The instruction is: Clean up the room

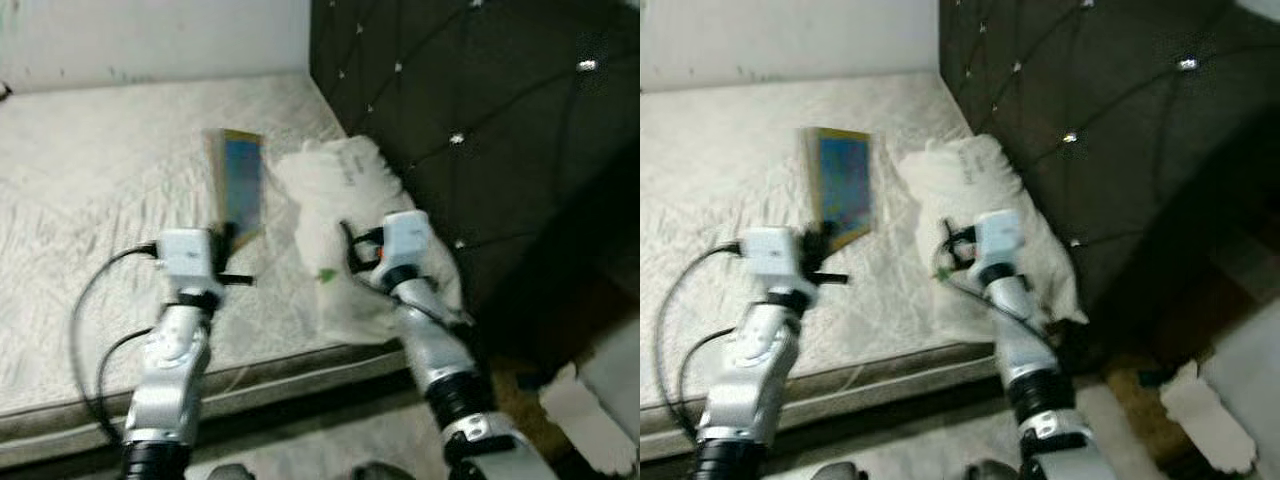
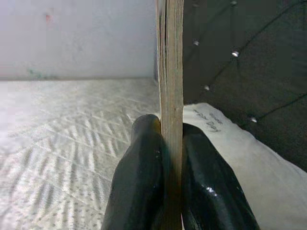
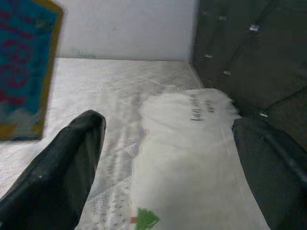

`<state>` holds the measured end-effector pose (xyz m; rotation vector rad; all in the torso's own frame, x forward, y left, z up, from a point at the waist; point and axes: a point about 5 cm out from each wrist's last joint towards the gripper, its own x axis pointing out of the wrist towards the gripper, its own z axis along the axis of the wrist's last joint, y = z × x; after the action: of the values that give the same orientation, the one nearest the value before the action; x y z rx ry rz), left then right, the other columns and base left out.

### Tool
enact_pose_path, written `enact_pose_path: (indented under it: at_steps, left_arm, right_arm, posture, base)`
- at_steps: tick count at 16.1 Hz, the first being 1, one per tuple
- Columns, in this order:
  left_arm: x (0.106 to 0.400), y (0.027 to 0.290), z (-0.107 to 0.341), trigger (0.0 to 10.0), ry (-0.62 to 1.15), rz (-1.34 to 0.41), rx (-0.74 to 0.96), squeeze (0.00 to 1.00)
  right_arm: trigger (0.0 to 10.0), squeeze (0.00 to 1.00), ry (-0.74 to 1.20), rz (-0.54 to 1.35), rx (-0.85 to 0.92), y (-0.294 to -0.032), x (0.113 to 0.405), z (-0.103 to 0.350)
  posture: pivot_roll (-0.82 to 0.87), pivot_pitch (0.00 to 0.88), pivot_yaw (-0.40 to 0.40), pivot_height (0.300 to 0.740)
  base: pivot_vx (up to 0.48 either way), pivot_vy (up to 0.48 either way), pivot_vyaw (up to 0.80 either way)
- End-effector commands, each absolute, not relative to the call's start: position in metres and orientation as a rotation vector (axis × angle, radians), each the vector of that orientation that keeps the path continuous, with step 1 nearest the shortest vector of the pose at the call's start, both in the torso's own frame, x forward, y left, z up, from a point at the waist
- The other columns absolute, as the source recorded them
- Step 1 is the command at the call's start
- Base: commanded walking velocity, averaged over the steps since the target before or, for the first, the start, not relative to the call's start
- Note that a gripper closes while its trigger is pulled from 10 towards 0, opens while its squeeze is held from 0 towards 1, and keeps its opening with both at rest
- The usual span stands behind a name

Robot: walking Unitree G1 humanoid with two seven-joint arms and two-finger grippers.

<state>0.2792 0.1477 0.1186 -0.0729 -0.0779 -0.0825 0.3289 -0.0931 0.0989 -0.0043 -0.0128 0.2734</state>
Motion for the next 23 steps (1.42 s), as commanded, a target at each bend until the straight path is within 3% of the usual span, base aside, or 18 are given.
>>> enact_pose_path:
  at_steps: [1, 7, 17, 23]
  left_arm:
    - [0.2807, 0.1432, 0.1296, 10.0, -0.129, -0.097, -0.076, 0.0]
    - [0.2792, 0.1408, 0.1322, 10.0, -0.141, -0.133, -0.102, 0.0]
    - [0.2771, 0.1397, 0.1316, 10.0, -0.142, -0.148, -0.122, 0.0]
    - [0.2782, 0.1399, 0.13, 10.0, -0.135, -0.108, -0.126, 0.0]
  right_arm:
    - [10.0, 0.0, -0.014, 0.252, -0.012, -0.102, 0.3306, 0.1009]
    - [10.0, 0.0, -0.027, 0.273, -0.03, -0.1014, 0.3291, 0.1023]
    - [10.0, 0.0, -0.024, 0.276, -0.03, -0.1023, 0.3292, 0.1027]
    - [10.0, 0.0, -0.016, 0.273, -0.02, -0.1043, 0.3303, 0.1025]
  posture:
    - [0.09, 0.0, 0.016, 0.74]
    - [0.09, 0.0, 0.014, 0.74]
    - [0.08, 0.0, 0.01, 0.74]
    - [0.08, 0.0, 0.01, 0.74]
  base:
    - [0.0, 0.0, 0.0]
    - [0.044, 0.0, 0.42]
    - [0.45, 0.0, 0.0]
    - [0.0, 0.0, 0.0]
